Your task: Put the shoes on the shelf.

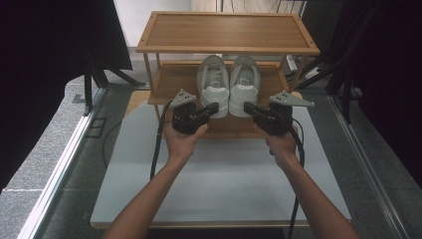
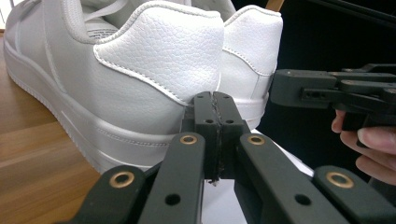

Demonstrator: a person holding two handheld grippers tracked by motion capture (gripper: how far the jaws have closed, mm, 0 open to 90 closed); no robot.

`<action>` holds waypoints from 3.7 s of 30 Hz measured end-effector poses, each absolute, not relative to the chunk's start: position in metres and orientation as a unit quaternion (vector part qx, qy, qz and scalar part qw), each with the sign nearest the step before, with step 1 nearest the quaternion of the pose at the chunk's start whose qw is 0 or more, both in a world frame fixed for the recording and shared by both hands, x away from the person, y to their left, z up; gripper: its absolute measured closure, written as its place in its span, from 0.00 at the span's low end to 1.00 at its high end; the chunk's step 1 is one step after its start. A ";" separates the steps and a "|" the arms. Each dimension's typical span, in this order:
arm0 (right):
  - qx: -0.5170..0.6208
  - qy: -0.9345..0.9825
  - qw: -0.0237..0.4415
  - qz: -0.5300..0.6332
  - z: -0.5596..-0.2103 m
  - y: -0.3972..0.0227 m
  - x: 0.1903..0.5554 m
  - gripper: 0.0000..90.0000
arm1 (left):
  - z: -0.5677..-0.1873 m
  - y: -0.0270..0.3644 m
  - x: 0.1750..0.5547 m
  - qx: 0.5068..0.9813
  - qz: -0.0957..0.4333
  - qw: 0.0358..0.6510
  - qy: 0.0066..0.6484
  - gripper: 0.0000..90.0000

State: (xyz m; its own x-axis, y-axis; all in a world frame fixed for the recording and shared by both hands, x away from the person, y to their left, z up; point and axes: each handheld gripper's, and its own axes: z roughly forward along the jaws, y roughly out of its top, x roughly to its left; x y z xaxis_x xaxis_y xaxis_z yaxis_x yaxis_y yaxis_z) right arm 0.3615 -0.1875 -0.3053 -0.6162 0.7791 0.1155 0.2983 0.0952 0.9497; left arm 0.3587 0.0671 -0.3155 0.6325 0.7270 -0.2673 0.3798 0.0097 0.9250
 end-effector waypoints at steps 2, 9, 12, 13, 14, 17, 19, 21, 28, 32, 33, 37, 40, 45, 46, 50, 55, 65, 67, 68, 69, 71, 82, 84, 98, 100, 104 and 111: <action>0.379 0.711 0.216 0.552 -0.306 -0.187 0.361 0.97 | -0.314 0.065 0.359 0.686 0.147 0.589 0.402 1.00; 0.376 0.720 0.211 0.544 -0.308 -0.188 0.361 0.96 | -0.309 0.060 0.360 0.690 0.163 0.584 0.396 1.00; 0.376 0.719 0.210 0.545 -0.309 -0.190 0.361 0.96 | -0.311 0.061 0.361 0.689 0.161 0.587 0.394 1.00; 0.377 0.719 0.209 0.545 -0.310 -0.190 0.361 0.96 | -0.311 0.062 0.361 0.688 0.160 0.588 0.394 1.00; 0.377 0.720 0.208 0.544 -0.310 -0.191 0.361 0.96 | -0.310 0.062 0.361 0.689 0.158 0.588 0.394 1.00; 0.378 0.720 0.208 0.544 -0.311 -0.192 0.360 0.96 | -0.308 0.061 0.362 0.692 0.160 0.582 0.396 1.00; 0.379 0.719 0.208 0.545 -0.312 -0.193 0.359 0.96 | -0.307 0.060 0.362 0.691 0.160 0.581 0.398 1.00; 0.379 0.718 0.207 0.546 -0.311 -0.194 0.359 0.96 | -0.307 0.060 0.363 0.690 0.160 0.581 0.400 1.00; 0.378 0.719 0.201 0.547 -0.312 -0.194 0.359 0.96 | -0.310 0.061 0.362 0.683 0.151 0.589 0.406 1.00; 0.377 0.719 0.200 0.548 -0.312 -0.194 0.360 0.96 | -0.312 0.062 0.360 0.686 0.142 0.583 0.411 1.00; 0.377 0.719 0.200 0.549 -0.312 -0.194 0.360 0.96 | -0.314 0.064 0.360 0.693 0.143 0.578 0.406 1.00; 0.377 0.718 0.199 0.551 -0.312 -0.194 0.362 0.96 | -0.317 0.064 0.359 0.696 0.147 0.574 0.406 1.00; 0.378 0.718 0.201 0.549 -0.311 -0.192 0.364 0.96 | -0.314 0.062 0.359 0.704 0.159 0.563 0.402 1.00; 0.382 0.721 0.197 0.544 -0.311 -0.193 0.367 0.97 | -0.312 0.063 0.362 0.704 0.150 0.564 0.405 1.00; 0.385 0.719 0.192 0.545 -0.311 -0.194 0.367 0.97 | -0.312 0.062 0.362 0.702 0.152 0.566 0.405 1.00; 0.384 0.722 0.184 0.545 -0.313 -0.194 0.368 0.97 | -0.313 0.062 0.364 0.701 0.153 0.566 0.406 1.00; 0.386 0.723 0.175 0.545 -0.314 -0.195 0.370 0.98 | -0.313 0.061 0.366 0.700 0.155 0.566 0.408 1.00; 0.391 0.722 0.163 0.546 -0.316 -0.195 0.372 0.98 | -0.311 0.061 0.372 0.695 0.149 0.570 0.413 1.00; 0.390 0.722 0.164 0.548 -0.316 -0.195 0.372 0.98 | -0.312 0.061 0.371 0.694 0.148 0.571 0.412 1.00; 0.390 0.721 0.164 0.548 -0.316 -0.194 0.372 0.98 | -0.313 0.061 0.371 0.693 0.147 0.572 0.414 1.00; 0.388 0.723 0.166 0.547 -0.315 -0.194 0.372 0.98 | -0.313 0.062 0.371 0.693 0.147 0.572 0.413 1.00; 0.386 0.726 0.173 0.543 -0.315 -0.193 0.372 0.99 | -0.314 0.062 0.371 0.691 0.141 0.574 0.415 1.00; 0.377 0.732 0.199 0.531 -0.315 -0.190 0.374 0.99 | -0.316 0.059 0.372 0.689 0.127 0.580 0.416 1.00; 0.380 0.731 0.198 0.531 -0.315 -0.191 0.374 0.99 | -0.316 0.058 0.373 0.691 0.122 0.580 0.413 1.00; 0.366 0.721 0.174 0.562 -0.319 -0.197 0.356 0.80 | -0.317 0.069 0.361 0.685 0.112 0.603 0.392 0.80; 0.359 0.722 0.181 0.564 -0.321 -0.198 0.352 0.76 | -0.317 0.073 0.355 0.685 0.121 0.604 0.389 0.76; 0.357 0.713 0.180 0.576 -0.328 -0.201 0.347 0.72 | -0.320 0.083 0.344 0.686 0.132 0.604 0.383 0.71; 0.372 0.688 0.174 0.598 -0.346 -0.212 0.335 0.70 | -0.336 0.108 0.320 0.672 0.132 0.615 0.391 0.67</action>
